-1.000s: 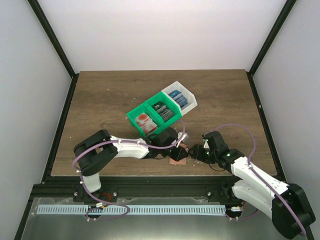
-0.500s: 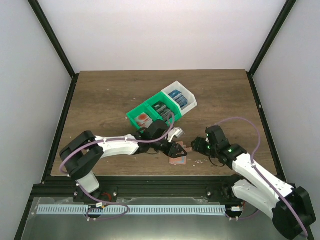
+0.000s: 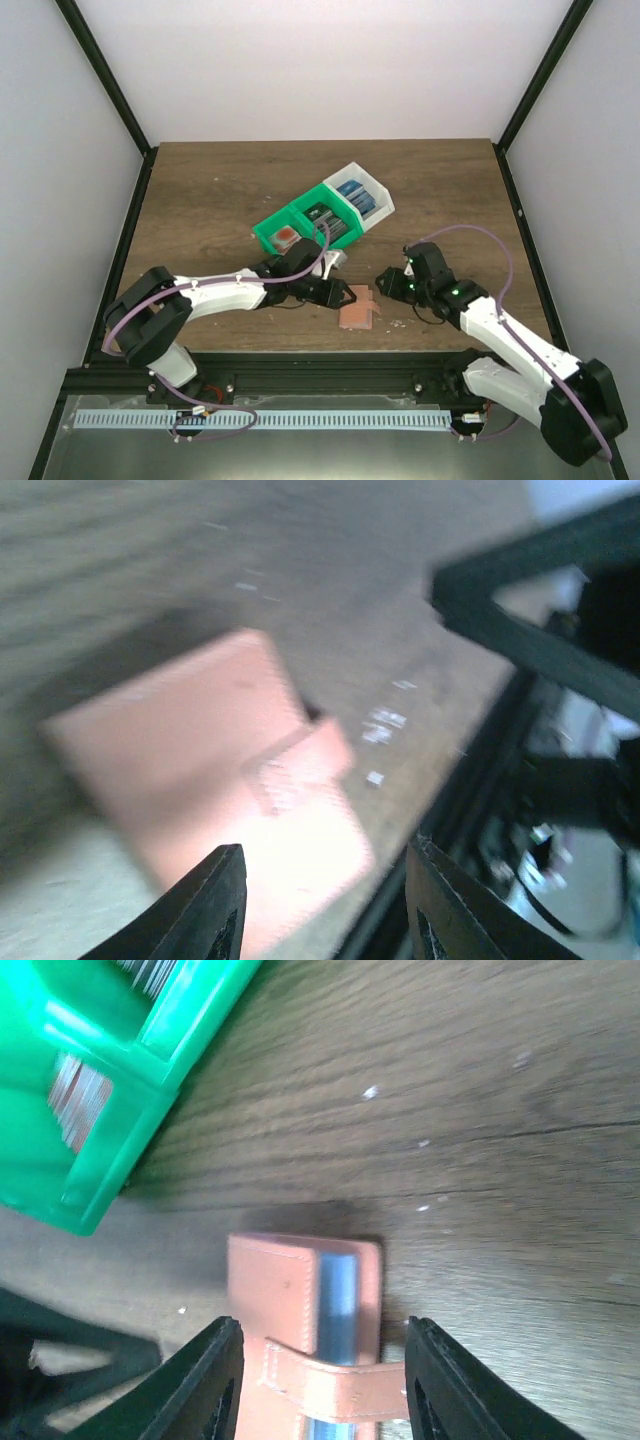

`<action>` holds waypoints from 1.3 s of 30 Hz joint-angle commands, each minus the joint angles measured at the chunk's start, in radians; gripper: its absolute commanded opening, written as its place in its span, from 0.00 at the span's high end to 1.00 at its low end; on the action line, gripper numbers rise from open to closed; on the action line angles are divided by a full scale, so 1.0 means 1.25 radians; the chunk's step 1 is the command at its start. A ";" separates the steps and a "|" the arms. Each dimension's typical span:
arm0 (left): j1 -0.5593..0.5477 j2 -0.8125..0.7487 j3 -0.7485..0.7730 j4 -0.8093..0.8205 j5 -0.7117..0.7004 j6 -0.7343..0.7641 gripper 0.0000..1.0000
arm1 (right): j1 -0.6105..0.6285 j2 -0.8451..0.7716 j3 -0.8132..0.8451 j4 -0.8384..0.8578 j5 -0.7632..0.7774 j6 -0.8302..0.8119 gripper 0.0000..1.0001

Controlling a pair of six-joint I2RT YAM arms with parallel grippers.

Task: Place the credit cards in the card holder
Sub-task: Close the card holder at the center of the board.

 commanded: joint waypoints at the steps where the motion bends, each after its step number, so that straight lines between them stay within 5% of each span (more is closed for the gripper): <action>1: 0.013 -0.007 -0.007 -0.083 -0.206 -0.080 0.54 | 0.026 0.077 0.015 0.102 -0.171 -0.040 0.57; 7: 0.013 0.059 -0.007 -0.061 -0.182 -0.155 0.54 | 0.090 0.243 0.042 0.108 -0.168 -0.057 0.66; 27: 0.012 0.170 0.004 0.000 -0.011 -0.237 0.59 | 0.095 0.369 -0.026 0.133 -0.101 -0.032 0.84; 32: 0.014 0.181 0.005 0.056 0.020 -0.282 0.69 | 0.095 0.365 -0.041 0.163 -0.117 -0.029 0.84; 39: 0.014 0.167 -0.008 0.089 -0.003 -0.288 0.96 | 0.096 0.316 -0.038 0.178 -0.117 -0.020 0.81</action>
